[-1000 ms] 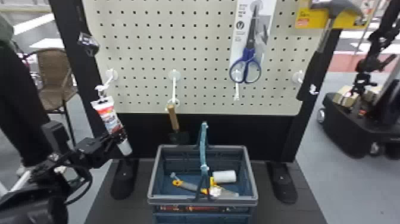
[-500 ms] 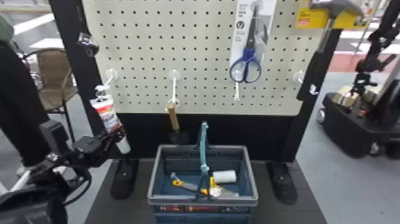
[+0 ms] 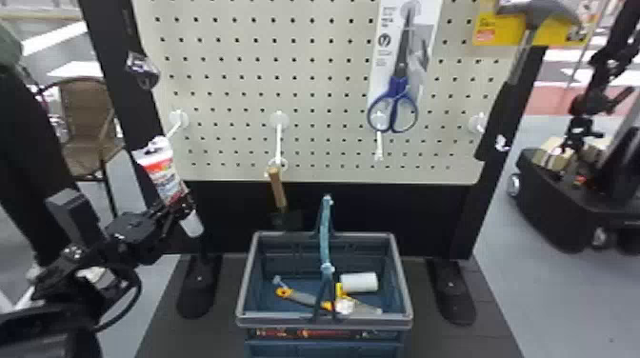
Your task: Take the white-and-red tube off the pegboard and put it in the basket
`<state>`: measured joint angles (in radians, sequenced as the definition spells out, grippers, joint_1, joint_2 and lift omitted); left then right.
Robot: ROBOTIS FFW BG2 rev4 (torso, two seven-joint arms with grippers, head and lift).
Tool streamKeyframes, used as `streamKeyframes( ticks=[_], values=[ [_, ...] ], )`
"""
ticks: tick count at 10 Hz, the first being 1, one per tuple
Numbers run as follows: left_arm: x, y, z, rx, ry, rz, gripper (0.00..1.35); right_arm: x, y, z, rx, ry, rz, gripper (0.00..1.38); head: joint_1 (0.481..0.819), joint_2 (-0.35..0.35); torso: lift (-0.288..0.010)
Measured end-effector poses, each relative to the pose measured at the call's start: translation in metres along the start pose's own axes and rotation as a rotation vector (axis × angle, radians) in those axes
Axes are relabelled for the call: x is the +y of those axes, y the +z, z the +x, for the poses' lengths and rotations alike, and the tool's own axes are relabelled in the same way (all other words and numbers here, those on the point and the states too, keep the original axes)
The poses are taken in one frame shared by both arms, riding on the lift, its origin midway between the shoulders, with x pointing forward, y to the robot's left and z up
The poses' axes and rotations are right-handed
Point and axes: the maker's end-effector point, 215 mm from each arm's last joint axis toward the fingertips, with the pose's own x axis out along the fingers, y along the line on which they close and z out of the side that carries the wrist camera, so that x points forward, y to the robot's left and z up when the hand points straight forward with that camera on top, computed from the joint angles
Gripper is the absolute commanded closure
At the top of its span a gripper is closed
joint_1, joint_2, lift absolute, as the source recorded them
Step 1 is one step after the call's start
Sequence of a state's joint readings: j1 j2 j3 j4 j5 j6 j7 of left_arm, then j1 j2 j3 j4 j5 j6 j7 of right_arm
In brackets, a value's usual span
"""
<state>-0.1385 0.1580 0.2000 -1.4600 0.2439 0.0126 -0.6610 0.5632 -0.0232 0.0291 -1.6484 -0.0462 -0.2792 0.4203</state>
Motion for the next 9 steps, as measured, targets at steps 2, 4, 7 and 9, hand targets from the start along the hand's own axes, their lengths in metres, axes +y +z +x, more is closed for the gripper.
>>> streamKeyframes(
  ticks=[2,4,7,9],
  values=[
    [-0.001,0.009,-0.003,-0.021,0.007,0.007,1.22,0.000,-0.002,0.000,0.004,0.000,0.000,0.29,0.549,0.000,-0.100],
    [-0.004,0.016,-0.012,-0.057,0.056,-0.034,1.22,0.000,-0.002,-0.001,0.005,0.000,0.001,0.29,0.549,0.000,-0.100],
    [-0.025,0.017,-0.020,-0.099,0.097,-0.177,1.22,0.000,-0.003,-0.001,0.007,0.000,0.001,0.29,0.549,0.000,-0.100],
    [-0.043,0.016,-0.024,-0.120,0.103,-0.285,1.22,0.000,-0.004,-0.001,0.008,0.001,0.001,0.29,0.549,0.000,-0.100]
  ],
)
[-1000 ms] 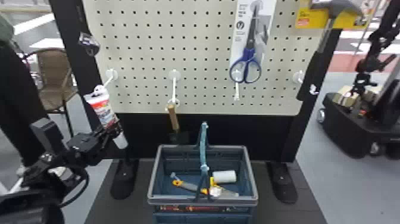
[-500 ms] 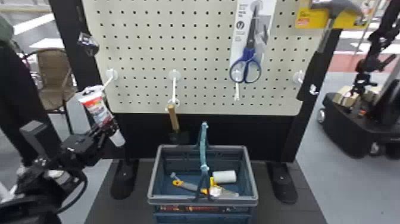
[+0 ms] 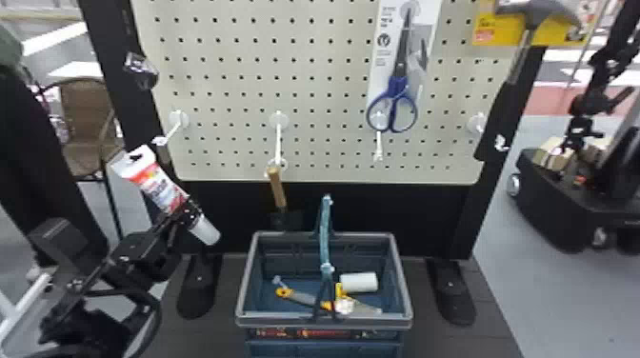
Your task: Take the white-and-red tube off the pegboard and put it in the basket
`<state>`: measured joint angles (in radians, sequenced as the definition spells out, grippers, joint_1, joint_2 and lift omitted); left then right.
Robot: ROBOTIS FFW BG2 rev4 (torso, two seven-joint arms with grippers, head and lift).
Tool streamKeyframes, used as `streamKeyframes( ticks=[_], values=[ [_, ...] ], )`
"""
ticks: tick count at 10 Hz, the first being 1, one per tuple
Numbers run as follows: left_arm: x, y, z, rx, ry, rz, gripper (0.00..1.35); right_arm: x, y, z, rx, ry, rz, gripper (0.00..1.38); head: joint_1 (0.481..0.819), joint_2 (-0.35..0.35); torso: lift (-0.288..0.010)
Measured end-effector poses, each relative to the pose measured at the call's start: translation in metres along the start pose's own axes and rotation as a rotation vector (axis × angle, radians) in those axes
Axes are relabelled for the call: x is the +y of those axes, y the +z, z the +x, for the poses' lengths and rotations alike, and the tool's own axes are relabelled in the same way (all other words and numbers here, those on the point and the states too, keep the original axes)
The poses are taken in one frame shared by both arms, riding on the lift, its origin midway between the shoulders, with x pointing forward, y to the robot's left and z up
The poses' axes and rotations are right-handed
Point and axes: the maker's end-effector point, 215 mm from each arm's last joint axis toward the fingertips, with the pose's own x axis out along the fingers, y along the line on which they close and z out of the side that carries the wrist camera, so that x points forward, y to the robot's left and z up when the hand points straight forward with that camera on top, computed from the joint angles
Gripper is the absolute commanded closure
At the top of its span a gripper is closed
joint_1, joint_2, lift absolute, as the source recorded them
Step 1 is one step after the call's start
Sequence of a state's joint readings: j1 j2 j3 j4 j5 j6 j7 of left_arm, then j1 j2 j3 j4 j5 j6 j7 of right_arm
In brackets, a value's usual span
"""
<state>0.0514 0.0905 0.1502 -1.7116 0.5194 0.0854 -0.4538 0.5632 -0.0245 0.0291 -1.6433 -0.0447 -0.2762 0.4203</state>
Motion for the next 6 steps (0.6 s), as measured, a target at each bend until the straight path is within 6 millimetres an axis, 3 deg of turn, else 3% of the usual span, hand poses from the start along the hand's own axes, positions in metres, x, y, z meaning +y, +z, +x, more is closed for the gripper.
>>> streamKeyframes(
  ticks=[3,6],
  values=[
    [-0.034,-0.027,-0.001,0.032,-0.033,-0.207,1.22,0.000,0.001,0.002,0.000,0.001,-0.003,0.29,0.549,0.000,-0.100],
    [-0.062,-0.040,0.007,0.067,-0.091,-0.317,1.22,-0.001,0.002,0.004,-0.003,0.002,-0.007,0.29,0.549,0.000,-0.100]
  ],
)
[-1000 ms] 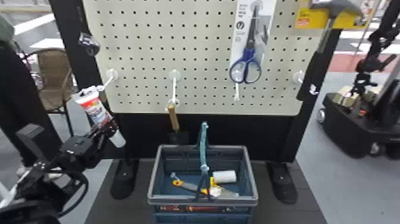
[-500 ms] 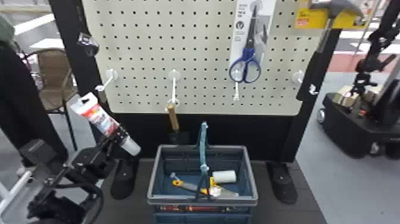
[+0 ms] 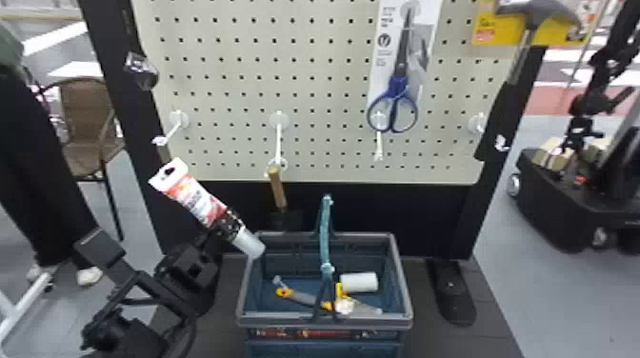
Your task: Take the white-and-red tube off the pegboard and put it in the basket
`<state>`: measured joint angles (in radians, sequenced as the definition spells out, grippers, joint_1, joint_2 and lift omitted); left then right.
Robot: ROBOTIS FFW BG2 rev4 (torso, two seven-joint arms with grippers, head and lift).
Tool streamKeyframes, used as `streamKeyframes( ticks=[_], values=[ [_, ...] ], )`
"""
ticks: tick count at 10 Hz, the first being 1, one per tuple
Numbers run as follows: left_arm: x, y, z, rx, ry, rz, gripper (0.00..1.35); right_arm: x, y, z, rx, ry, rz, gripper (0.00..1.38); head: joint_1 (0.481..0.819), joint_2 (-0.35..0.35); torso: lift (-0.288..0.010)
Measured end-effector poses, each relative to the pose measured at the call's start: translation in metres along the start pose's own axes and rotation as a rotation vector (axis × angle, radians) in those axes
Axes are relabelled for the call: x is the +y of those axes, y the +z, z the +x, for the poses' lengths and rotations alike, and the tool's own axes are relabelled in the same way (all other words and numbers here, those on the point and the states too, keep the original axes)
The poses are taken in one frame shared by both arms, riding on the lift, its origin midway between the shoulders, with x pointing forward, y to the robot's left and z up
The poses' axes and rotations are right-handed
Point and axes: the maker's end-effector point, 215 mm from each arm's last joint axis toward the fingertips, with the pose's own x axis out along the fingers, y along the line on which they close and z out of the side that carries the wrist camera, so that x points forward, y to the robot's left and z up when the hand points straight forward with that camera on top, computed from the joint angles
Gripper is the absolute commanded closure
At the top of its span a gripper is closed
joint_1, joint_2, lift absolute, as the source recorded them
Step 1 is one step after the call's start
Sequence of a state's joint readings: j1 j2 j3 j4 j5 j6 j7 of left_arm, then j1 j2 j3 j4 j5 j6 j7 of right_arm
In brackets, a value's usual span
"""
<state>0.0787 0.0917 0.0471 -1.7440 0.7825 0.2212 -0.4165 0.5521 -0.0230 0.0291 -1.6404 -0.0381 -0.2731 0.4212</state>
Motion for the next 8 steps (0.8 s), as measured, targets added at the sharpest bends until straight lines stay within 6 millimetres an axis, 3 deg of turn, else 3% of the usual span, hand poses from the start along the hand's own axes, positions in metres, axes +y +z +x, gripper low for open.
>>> streamKeyframes(
  ticks=[5,8],
  values=[
    [-0.029,-0.052,0.022,0.103,-0.128,-0.069,1.22,0.000,0.002,0.004,-0.004,0.006,-0.006,0.29,0.549,0.000,-0.100],
    [-0.032,-0.084,0.029,0.164,-0.173,-0.081,1.22,0.001,0.002,0.005,-0.005,0.010,-0.004,0.29,0.549,0.000,-0.100]
  ],
)
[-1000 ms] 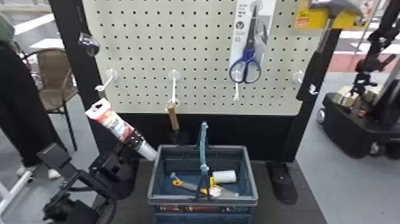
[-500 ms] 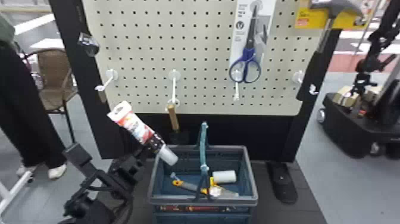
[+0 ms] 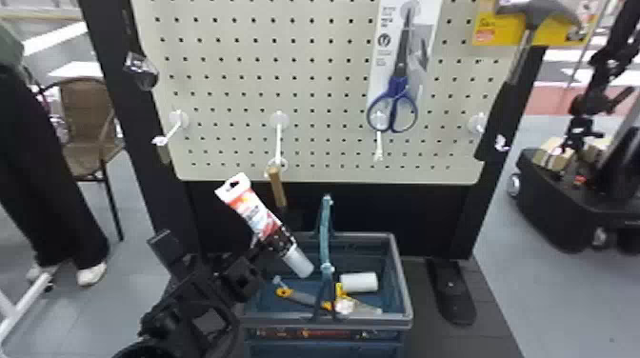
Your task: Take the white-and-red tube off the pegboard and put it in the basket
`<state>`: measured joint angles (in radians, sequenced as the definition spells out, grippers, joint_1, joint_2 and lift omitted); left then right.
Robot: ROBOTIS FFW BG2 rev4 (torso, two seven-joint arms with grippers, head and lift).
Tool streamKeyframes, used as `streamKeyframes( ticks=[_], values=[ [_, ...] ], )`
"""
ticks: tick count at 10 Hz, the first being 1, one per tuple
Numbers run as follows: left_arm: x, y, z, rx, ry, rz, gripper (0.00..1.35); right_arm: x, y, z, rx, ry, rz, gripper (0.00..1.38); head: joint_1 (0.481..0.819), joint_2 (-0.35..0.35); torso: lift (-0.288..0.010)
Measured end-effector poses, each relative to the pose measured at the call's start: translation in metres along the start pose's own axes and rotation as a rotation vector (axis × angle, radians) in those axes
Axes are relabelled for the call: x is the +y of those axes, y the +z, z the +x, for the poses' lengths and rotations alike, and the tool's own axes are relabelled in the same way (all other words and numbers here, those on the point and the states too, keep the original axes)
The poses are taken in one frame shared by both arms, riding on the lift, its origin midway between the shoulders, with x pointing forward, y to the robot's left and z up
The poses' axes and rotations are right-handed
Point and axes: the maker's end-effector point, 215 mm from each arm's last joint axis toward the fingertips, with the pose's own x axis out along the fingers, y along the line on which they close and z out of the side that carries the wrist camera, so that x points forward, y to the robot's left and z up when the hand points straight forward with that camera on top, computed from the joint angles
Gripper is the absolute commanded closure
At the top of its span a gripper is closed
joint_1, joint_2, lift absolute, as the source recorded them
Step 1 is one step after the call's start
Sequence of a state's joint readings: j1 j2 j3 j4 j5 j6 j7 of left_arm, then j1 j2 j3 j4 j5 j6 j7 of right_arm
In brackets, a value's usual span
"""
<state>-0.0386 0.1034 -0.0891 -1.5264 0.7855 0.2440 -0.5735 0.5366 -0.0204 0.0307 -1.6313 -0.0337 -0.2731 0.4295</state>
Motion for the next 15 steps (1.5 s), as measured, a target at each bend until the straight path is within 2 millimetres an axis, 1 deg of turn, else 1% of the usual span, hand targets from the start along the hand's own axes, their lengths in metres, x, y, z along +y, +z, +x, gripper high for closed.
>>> streamKeyframes(
  ticks=[3,4,5,7,9,10,11,12,15],
  values=[
    [0.014,-0.036,0.002,0.063,0.005,0.019,1.22,0.000,0.001,0.002,-0.002,0.004,0.000,0.29,0.549,0.000,-0.100],
    [0.015,-0.045,0.002,0.084,0.006,0.027,1.22,0.000,0.001,0.002,-0.002,0.005,-0.001,0.29,0.549,0.000,-0.100],
    [0.016,-0.050,0.003,0.102,0.005,0.039,1.22,0.000,0.001,0.002,-0.002,0.005,-0.001,0.29,0.549,0.000,-0.100],
    [0.016,-0.052,0.005,0.114,0.003,0.058,1.20,0.000,0.001,0.003,-0.002,0.006,-0.002,0.29,0.549,0.000,-0.100],
    [0.015,-0.052,0.006,0.125,-0.005,0.079,0.58,-0.001,0.000,0.002,-0.001,0.007,0.000,0.29,0.549,0.000,-0.100],
    [0.015,-0.051,0.007,0.125,-0.006,0.094,0.37,-0.001,-0.001,0.002,0.002,0.007,0.001,0.29,0.549,0.000,-0.100],
    [0.016,-0.048,0.007,0.118,-0.005,0.105,0.29,-0.001,-0.002,0.002,0.004,0.008,0.002,0.29,0.549,0.000,-0.100],
    [0.016,-0.045,0.007,0.112,-0.004,0.110,0.27,-0.001,-0.003,0.002,0.006,0.009,0.003,0.29,0.549,0.000,-0.100],
    [0.017,-0.044,0.006,0.111,-0.003,0.109,0.27,0.000,-0.003,0.002,0.007,0.010,0.003,0.29,0.549,0.000,-0.100]
  ],
)
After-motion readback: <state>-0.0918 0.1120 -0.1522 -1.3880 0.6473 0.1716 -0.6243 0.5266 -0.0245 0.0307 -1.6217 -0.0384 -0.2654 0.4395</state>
